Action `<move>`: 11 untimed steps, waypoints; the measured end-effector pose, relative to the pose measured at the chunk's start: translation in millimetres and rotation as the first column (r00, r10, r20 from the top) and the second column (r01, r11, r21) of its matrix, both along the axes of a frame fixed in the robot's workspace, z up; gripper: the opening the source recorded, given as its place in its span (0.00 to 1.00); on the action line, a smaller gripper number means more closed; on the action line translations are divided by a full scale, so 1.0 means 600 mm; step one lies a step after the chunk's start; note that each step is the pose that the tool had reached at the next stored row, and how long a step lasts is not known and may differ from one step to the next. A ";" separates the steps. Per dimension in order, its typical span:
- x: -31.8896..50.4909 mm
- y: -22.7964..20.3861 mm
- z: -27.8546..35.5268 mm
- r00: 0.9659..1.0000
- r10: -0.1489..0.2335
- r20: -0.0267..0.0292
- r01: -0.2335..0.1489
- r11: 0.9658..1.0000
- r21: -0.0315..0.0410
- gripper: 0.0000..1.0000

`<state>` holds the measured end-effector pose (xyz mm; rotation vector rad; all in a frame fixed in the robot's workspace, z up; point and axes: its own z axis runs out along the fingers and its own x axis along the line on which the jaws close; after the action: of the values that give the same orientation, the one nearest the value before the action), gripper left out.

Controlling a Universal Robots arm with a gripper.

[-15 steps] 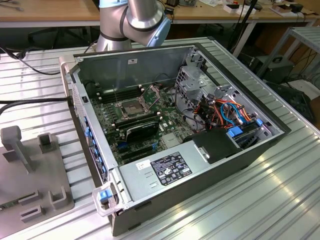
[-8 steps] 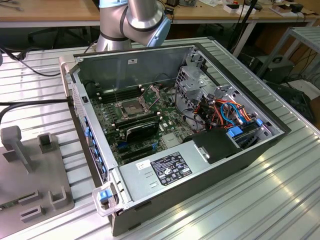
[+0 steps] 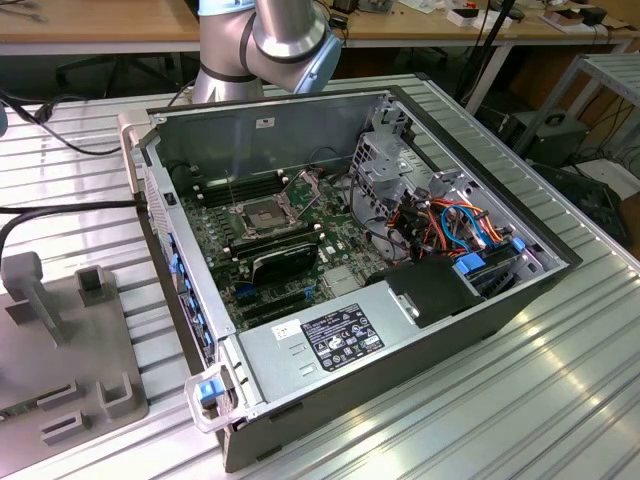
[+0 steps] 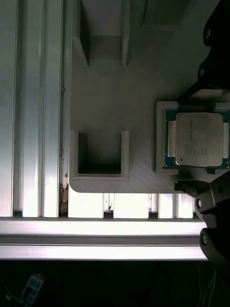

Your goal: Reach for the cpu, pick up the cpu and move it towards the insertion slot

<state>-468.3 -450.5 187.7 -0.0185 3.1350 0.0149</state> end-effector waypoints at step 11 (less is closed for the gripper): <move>0.003 -0.0003 0.003 1.000 -0.003 0.000 0.003 1.000 -0.003 0.72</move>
<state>-466.2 -450.7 189.4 -0.0137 3.1354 0.0108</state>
